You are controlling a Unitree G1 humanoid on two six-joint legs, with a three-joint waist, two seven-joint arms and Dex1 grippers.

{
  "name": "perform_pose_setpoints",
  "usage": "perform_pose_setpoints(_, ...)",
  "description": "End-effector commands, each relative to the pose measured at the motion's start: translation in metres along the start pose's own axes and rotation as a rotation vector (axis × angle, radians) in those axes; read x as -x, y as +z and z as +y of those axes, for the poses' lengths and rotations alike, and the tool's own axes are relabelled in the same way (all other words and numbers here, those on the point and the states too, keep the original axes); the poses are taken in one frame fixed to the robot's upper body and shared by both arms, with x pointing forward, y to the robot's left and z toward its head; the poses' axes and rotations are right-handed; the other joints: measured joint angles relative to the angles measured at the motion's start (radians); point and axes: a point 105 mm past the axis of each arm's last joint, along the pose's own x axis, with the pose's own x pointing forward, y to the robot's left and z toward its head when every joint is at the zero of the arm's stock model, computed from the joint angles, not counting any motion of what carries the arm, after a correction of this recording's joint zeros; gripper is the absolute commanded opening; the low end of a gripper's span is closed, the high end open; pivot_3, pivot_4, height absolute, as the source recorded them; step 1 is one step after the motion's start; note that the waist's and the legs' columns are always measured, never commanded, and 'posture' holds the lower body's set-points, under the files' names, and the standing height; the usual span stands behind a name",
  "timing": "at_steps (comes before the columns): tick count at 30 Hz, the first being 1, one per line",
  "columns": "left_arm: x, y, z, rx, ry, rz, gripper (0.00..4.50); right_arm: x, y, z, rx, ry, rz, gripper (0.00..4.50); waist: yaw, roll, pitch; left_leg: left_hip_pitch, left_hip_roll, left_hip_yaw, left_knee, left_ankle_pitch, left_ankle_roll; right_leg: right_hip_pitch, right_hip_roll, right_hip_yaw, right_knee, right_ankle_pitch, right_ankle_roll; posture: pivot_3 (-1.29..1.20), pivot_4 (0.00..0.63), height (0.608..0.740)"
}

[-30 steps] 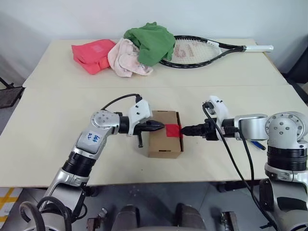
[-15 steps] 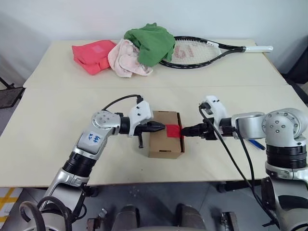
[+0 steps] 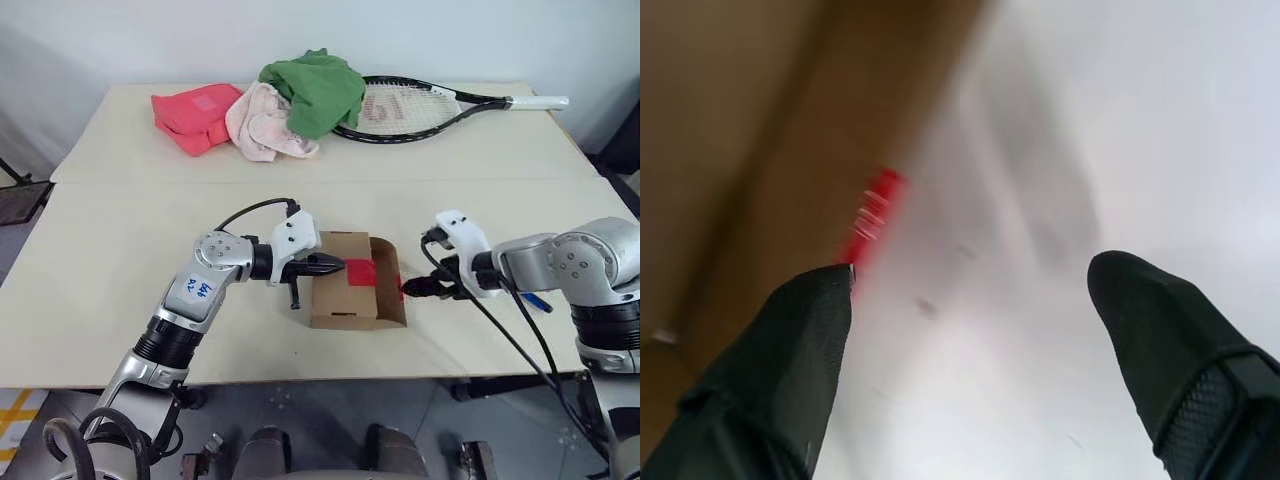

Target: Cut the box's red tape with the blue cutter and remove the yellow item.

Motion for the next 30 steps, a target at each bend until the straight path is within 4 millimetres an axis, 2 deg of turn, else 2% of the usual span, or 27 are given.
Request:
perform_pose_setpoints(1, -0.006, -0.016, -0.011, 0.039, -0.036, 0.052, 0.0, 0.008, 0.002, 0.001, 0.034, -0.002, -0.02, 3.98, 0.0, 0.0, 0.0, 0.0, 0.0, 0.0, 0.0, 0.0, 0.0, 0.0, 0.0, 0.0, 0.0, 0.0, 0.0, 0.0, 0.15, 0.74)
perform_pose_setpoints(6, -0.004, -0.013, -0.01, 0.023, -0.033, 0.042, 0.0, 0.026, 0.01, -0.003, 0.001, 0.039, -0.101, 3.98, 0.001, 0.0, 0.0, 0.0, 0.0, 0.0, 0.0, 0.0, 0.0, 0.0, 0.0, 0.0, 0.0, 0.0, 0.0, 0.0, 0.15, 0.74)
perform_pose_setpoints(11, -0.001, -0.011, -0.007, 0.014, -0.026, 0.029, 0.0, 0.034, 0.01, 0.004, -0.214, 0.338, -0.146, 3.98, 0.0, 0.0, 0.0, 0.0, 0.0, 0.0, 0.0, 0.0, 0.0, 0.0, 0.0, 0.0, -0.001, 0.0, 0.0, 0.0, 0.15, 0.74)
perform_pose_setpoints(13, 0.0, -0.01, -0.006, 0.008, -0.03, 0.028, 0.0, 0.028, 0.005, 0.004, -0.326, 0.441, -0.135, 3.98, 0.0, 0.0, 0.0, 0.0, 0.0, 0.0, 0.0, 0.0, 0.0, 0.0, 0.0, 0.0, 0.0, 0.0, 0.0, 0.0, 0.15, 0.74)
perform_pose_setpoints(15, 0.0, -0.01, -0.006, 0.006, -0.031, 0.029, 0.0, 0.021, 0.002, 0.003, -0.374, 0.46, -0.119, 3.98, -0.001, 0.0, 0.0, 0.0, 0.0, 0.0, 0.0, 0.0, 0.0, 0.0, 0.0, 0.0, 0.0, 0.0, 0.0, 0.0, 0.15, 0.74)
perform_pose_setpoints(22, 0.001, -0.007, -0.005, -0.002, -0.037, 0.033, 0.0, -0.005, -0.006, 0.011, -0.454, 0.503, -0.056, 3.98, -0.001, 0.0, 0.0, 0.0, 0.0, 0.0, 0.0, 0.0, 0.0, 0.0, 0.0, 0.0, 0.0, 0.0, 0.0, 0.0, 0.15, 0.74)
perform_pose_setpoints(30, 0.004, -0.006, -0.005, 0.0, -0.033, 0.038, 0.0, -0.02, -0.004, 0.024, -0.48, 0.551, -0.048, 3.98, -0.006, 0.0, 0.0, 0.0, 0.0, 0.0, 0.0, 0.0, 0.0, 0.0, 0.0, 0.0, 0.0, 0.0, 0.0, 0.0, 0.15, 0.74)
